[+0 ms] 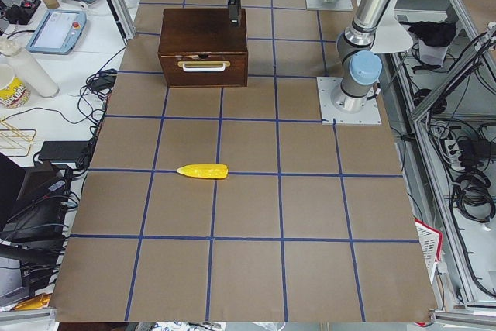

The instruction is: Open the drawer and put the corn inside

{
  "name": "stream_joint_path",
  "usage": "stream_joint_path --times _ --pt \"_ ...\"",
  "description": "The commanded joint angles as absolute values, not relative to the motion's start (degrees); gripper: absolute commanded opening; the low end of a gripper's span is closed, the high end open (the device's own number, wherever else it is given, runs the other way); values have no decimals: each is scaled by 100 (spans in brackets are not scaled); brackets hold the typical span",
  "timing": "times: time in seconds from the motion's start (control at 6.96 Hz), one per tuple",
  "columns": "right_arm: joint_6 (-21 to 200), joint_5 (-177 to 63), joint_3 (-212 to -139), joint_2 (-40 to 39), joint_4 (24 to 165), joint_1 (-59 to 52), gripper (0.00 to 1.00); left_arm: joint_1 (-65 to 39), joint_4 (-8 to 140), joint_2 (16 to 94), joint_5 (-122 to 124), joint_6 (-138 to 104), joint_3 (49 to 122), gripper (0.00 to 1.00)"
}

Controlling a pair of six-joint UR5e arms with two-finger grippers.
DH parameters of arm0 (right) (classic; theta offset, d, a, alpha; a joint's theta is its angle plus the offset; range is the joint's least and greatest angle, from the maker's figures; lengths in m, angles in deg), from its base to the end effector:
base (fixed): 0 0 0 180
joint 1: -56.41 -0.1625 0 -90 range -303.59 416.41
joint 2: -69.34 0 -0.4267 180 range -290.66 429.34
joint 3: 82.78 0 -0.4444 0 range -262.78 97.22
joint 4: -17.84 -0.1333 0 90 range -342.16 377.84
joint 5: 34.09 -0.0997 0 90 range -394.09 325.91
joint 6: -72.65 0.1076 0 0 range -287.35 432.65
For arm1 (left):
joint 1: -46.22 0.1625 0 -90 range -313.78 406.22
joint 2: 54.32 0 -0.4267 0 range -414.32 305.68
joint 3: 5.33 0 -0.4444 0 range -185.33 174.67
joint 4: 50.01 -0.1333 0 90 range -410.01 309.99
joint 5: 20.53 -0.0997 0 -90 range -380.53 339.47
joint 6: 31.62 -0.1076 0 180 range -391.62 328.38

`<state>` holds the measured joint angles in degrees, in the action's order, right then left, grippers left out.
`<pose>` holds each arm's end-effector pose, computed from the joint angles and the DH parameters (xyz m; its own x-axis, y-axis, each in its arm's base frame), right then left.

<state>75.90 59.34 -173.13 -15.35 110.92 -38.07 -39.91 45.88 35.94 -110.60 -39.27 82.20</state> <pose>0.1715 -0.5648 0.4318 -0.9978 -0.0241 0.0622 -0.0215 0.9989 0.0416 -0.0965 -0.5464 0.4926 -0.9978 0.0657 0.0073 0.0661 0.9958 0.0638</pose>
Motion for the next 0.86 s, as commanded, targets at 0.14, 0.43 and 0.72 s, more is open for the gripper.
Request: stream_joint_path --times 0.14,0.43,0.72 --pt "7590 5934 -17313 -1530 11092 -3808 100 -3886 4561 3673 -11018 -3936 8221 100" --pt "7590 5934 -17313 -1530 11092 -3808 100 -3405 4421 3762 -10983 -3988 8151 100" --pt "7590 5934 -17313 -1538 11101 -3808 100 -2904 4176 3823 -10974 -4232 8133 100"
